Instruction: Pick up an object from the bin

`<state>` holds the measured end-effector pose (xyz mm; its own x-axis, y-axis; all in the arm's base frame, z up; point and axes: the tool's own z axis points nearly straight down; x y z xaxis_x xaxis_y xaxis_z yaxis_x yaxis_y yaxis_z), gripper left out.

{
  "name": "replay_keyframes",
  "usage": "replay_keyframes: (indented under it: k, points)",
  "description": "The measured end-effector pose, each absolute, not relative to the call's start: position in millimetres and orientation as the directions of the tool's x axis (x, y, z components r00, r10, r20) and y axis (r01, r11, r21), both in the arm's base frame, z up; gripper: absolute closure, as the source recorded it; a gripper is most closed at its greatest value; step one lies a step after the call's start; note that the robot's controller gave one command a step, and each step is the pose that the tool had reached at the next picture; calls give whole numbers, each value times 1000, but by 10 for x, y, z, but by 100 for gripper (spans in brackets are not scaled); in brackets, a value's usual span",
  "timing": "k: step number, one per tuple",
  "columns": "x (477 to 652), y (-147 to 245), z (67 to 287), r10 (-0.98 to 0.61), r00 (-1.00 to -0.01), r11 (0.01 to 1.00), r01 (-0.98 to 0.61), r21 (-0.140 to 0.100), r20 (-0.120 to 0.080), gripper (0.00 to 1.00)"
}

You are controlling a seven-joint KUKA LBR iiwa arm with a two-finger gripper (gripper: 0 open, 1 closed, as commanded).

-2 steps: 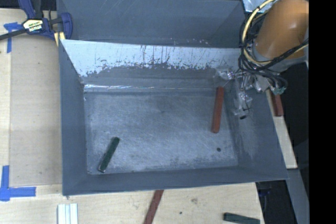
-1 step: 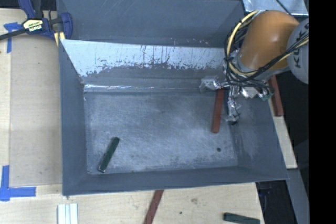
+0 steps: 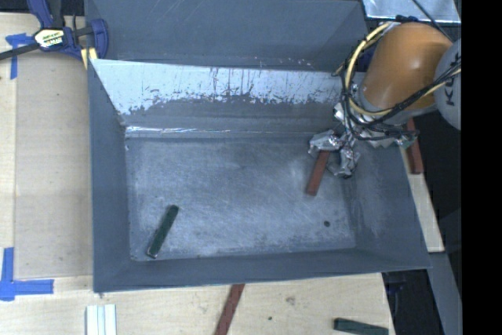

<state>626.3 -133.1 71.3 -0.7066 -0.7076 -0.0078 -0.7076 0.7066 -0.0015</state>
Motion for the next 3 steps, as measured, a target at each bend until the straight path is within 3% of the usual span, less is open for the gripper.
replay_keyframes:
  k: [1,2,3]
  points:
    - [6263,-1331,713,-707,-707,707,-707,-1,-8,100]
    - [6219,-1376,1924,-672,-740,740,-672,-2,-3,100]
    - [6218,-1377,1923,-672,-741,741,-672,-1,-3,100]
